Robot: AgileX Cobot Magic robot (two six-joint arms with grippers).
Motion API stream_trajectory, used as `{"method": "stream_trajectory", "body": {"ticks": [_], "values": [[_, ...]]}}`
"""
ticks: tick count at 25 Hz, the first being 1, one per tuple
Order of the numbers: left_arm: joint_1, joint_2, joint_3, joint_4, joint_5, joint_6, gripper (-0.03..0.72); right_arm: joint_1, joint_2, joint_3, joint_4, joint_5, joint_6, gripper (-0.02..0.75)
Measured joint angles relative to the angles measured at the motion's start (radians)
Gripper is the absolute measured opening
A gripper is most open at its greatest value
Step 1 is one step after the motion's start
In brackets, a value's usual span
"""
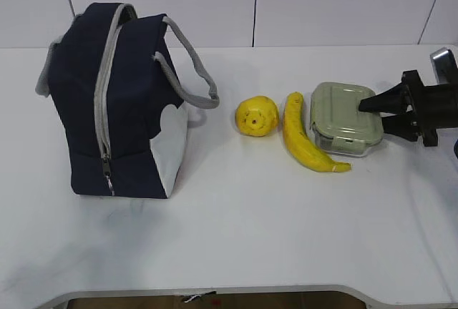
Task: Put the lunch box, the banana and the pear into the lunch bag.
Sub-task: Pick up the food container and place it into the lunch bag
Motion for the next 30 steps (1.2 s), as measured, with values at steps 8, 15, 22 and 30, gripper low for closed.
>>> {"method": "stream_trajectory", "body": {"ticks": [8,15,22,30], "values": [[0.0,0.0,0.0,-0.043,0.0,0.0,0.237,0.001,-0.032,-0.076,-0.023,0.037,-0.002,0.397],[0.0,0.037,-0.067,-0.091,0.0,-0.039,0.238,0.011,-0.123,-0.138,-0.054,0.045,0.078,0.396],[0.0,0.353,-0.229,-0.198,0.0,-0.043,0.238,0.109,-0.213,-0.224,-0.056,0.057,0.153,0.396],[0.0,0.776,-0.464,-0.247,-0.024,-0.044,0.286,0.306,-0.222,-0.365,-0.056,0.088,0.225,0.395]]}}
